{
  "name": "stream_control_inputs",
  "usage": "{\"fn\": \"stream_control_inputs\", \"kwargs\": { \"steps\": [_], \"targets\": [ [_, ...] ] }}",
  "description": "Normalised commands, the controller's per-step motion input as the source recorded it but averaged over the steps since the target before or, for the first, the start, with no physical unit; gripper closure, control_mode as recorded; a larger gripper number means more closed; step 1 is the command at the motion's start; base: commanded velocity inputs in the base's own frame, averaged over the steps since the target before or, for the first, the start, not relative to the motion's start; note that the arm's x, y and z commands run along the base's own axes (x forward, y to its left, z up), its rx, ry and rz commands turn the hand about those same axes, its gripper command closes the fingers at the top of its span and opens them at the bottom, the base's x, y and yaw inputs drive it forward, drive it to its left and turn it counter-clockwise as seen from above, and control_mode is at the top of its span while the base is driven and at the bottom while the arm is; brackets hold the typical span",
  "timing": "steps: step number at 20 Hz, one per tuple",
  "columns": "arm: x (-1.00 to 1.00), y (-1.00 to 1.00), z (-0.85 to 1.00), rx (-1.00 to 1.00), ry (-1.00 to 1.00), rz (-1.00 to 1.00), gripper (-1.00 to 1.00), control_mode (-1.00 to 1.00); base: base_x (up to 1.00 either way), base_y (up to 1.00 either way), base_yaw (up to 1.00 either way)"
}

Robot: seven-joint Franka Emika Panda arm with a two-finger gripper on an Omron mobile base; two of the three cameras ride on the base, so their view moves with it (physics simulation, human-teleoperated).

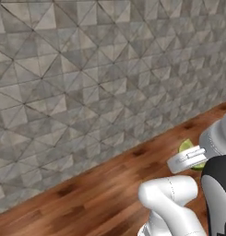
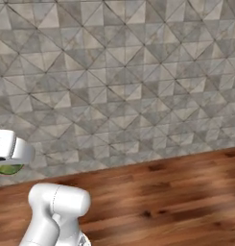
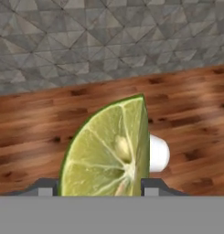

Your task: Gather the squash and lemon wedge from the fridge and place them on a tray on the dining counter. Then gather the steak and chicken drumstick from the fridge and place them on the other tray.

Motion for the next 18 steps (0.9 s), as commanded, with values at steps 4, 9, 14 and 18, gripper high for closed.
{"fn": "stream_control_inputs", "kwargs": {
  "steps": [4,9,14,18],
  "targets": [
    [0.00,0.00,0.00,0.00,0.00,0.00,1.00,1.00,0.67,0.00,-0.42],
    [0.00,0.00,0.00,0.00,0.00,0.00,1.00,1.00,0.67,0.00,-0.43],
    [0.00,0.00,0.00,0.00,0.00,0.00,1.00,1.00,0.70,0.00,-0.42],
    [0.00,0.00,0.00,0.00,0.00,0.00,1.00,1.00,0.74,0.00,-0.41]
  ]
}}
